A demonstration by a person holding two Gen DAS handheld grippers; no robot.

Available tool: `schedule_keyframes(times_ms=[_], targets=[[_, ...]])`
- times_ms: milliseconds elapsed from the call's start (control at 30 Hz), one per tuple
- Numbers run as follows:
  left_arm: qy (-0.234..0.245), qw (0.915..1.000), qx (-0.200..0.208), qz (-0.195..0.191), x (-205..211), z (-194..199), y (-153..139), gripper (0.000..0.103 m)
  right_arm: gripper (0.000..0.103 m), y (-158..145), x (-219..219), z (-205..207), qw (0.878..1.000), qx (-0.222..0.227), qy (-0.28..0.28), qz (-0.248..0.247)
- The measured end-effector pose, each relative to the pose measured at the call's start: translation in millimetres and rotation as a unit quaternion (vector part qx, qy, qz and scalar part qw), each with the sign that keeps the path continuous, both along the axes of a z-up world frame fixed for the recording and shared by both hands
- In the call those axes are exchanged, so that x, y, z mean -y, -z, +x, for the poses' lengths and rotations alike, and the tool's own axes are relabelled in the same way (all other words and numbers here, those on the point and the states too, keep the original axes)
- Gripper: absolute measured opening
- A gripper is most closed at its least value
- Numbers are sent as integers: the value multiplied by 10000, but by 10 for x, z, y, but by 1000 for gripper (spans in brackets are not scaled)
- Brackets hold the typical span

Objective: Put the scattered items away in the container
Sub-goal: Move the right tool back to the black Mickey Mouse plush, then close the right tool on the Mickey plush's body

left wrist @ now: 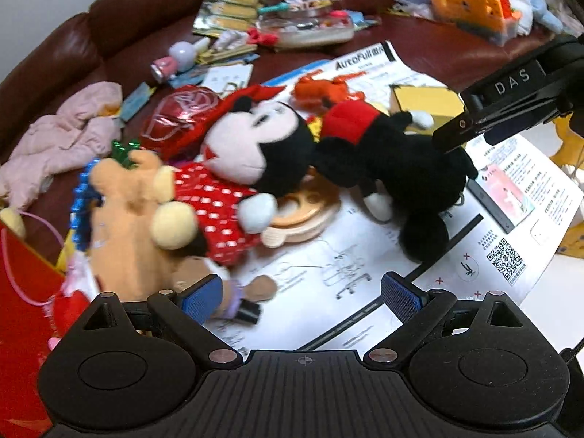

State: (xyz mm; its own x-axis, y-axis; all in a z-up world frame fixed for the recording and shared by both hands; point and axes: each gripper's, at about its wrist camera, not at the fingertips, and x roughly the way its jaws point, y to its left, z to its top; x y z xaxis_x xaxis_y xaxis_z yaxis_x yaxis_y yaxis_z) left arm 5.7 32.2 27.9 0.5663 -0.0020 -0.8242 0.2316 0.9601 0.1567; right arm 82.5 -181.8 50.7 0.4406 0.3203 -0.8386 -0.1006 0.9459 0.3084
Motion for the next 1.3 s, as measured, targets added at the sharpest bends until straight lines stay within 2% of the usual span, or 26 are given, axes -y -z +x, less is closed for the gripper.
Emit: schedule_keyframes(times_ms=[233, 367, 467, 567, 600, 633, 667, 733, 867, 967, 1000, 1067, 1133, 1200, 1300], targets=[[399, 9990, -178, -2, 322, 174, 333, 99, 82, 235, 245, 117, 9998, -99, 142, -42], [679, 9975, -170, 103, 507, 300, 468, 99, 82, 300, 311, 63, 9979, 271, -436, -398], [934, 9954, -211, -1, 628, 410, 515, 99, 81, 367, 341, -20, 9890, 630, -991, -896], [1251, 9918, -260, -58, 772, 498, 578, 99, 67, 460, 400, 0, 9841, 714, -1210, -1088], [1354, 9904, -267, -49, 817, 515, 603, 99, 57, 493, 422, 26, 9842, 685, -1219, -1083], [1453, 9890, -269, -12, 868, 536, 637, 99, 51, 522, 448, 54, 9848, 646, -1210, -1069], [1515, 9881, -277, 45, 909, 556, 672, 99, 50, 553, 482, 92, 9858, 576, -1184, -1045], [1626, 9861, -336, 118, 984, 594, 742, 99, 50, 596, 550, 151, 9891, 408, -1106, -877], [1732, 9840, -397, 164, 1062, 659, 841, 99, 50, 635, 743, 224, 9974, 118, -693, -139], [1716, 9842, -366, 260, 1081, 730, 882, 95, 51, 638, 783, 274, 9986, 25, -475, 225], [1699, 9843, -323, 339, 1076, 758, 890, 93, 51, 633, 764, 273, 9985, 72, -511, 165], [1674, 9844, -330, 434, 1033, 808, 906, 87, 50, 645, 674, 243, 9968, 231, -672, -372], [1655, 9844, -416, 422, 965, 861, 919, 81, 50, 688, 649, 230, 9947, 341, -701, -678], [1668, 9840, -494, 396, 935, 907, 943, 79, 50, 721, 720, 279, 9973, 302, -459, -478], [1789, 9819, -467, 421, 982, 948, 955, 80, 50, 775, 814, 398, 9998, 154, 44, 133]])
